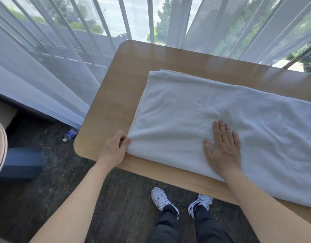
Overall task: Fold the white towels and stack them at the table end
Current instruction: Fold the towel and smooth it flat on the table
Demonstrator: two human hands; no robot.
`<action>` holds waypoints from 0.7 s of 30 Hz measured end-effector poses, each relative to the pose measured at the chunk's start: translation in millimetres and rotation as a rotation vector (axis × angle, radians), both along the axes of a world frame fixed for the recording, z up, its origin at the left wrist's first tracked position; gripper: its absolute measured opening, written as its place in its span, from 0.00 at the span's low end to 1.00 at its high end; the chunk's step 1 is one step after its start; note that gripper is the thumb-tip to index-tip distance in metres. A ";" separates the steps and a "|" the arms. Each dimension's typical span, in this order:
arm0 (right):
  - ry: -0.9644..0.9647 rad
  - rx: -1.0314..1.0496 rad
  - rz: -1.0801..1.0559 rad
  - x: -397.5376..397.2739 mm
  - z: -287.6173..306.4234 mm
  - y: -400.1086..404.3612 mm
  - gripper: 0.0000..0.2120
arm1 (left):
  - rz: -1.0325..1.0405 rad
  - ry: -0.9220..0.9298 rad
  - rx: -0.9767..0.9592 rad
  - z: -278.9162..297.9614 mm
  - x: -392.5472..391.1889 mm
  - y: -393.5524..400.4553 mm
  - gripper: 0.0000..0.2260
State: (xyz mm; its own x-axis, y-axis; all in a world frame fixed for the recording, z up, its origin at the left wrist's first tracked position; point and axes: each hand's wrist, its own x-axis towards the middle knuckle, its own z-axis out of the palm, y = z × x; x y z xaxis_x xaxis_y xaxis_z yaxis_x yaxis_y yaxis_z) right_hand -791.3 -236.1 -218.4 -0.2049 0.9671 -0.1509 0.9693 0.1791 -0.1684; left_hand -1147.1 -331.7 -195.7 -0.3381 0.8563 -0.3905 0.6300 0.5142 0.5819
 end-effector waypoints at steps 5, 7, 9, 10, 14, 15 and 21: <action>0.002 0.007 0.020 2.4 0.2 0.9 0.34 | 0.145 0.104 0.150 -0.2 14.3 -4.0 0.08; 0.003 0.006 0.034 2.9 -0.2 2.0 0.34 | 0.139 0.184 0.274 3.2 31.4 0.5 0.04; 0.021 0.008 0.037 3.6 -0.7 1.4 0.33 | -0.007 0.211 0.379 6.1 59.9 13.9 0.05; 0.026 0.009 0.039 4.2 -0.8 1.0 0.33 | -0.112 0.179 0.407 6.8 77.4 23.2 0.08; 0.099 0.013 0.044 8.4 3.2 2.1 0.29 | -0.520 0.103 0.368 0.0 151.2 53.7 0.18; 0.132 0.024 0.050 10.3 5.3 2.3 0.29 | -0.592 0.157 0.349 -3.5 162.1 56.5 0.21; 0.231 0.075 0.149 48.0 8.0 2.4 0.25 | -0.640 0.458 0.168 -15.8 165.7 51.6 0.28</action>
State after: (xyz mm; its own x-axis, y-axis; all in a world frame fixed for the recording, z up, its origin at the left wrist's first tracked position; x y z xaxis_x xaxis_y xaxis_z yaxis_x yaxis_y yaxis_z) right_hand -743.3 -233.7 -210.4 -0.3667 0.9302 -0.0131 0.8688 0.3374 -0.3626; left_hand -981.5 -280.0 -211.5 0.1432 0.9731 -0.1805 0.9676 -0.0994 0.2320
